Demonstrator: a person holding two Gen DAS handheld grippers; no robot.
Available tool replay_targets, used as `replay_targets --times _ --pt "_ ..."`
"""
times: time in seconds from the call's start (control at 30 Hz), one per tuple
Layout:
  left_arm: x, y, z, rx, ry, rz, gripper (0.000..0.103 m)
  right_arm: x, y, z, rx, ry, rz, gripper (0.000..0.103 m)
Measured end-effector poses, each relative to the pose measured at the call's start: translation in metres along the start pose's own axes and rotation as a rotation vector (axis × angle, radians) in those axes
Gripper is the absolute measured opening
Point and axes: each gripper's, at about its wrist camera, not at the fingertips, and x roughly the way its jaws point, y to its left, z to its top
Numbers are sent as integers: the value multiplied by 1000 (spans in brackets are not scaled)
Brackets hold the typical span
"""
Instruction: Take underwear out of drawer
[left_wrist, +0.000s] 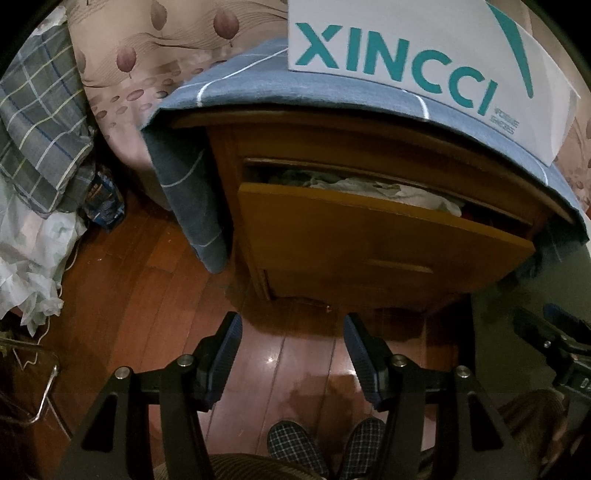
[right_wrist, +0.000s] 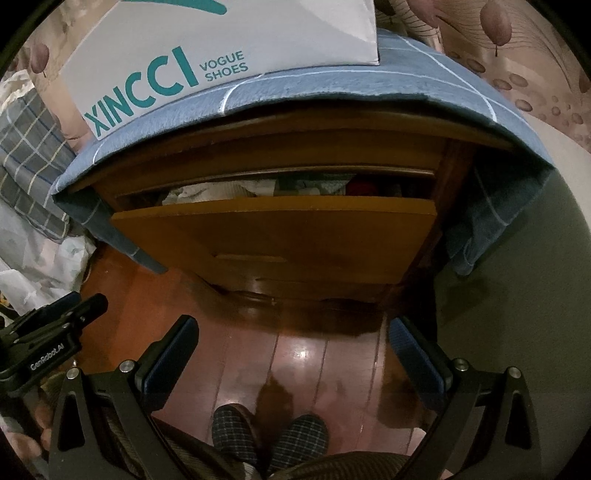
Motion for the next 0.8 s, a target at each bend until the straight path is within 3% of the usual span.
replay_targets --times 0.13,0.3,0.53,0.8 --pt "0 4 4 -13 11 -12 58 -2 -3 0 15 -4 16 102" --pt "5 14 7 -79 52 -123 59 -5 -6 -1 31 -19 29 102" --pt "30 31 15 -305 136 -270 58 -9 -16 -1 75 -31 61 102" --pt "52 38 38 -509 158 -430 58 -9 -17 -1 89 -32 78 102"
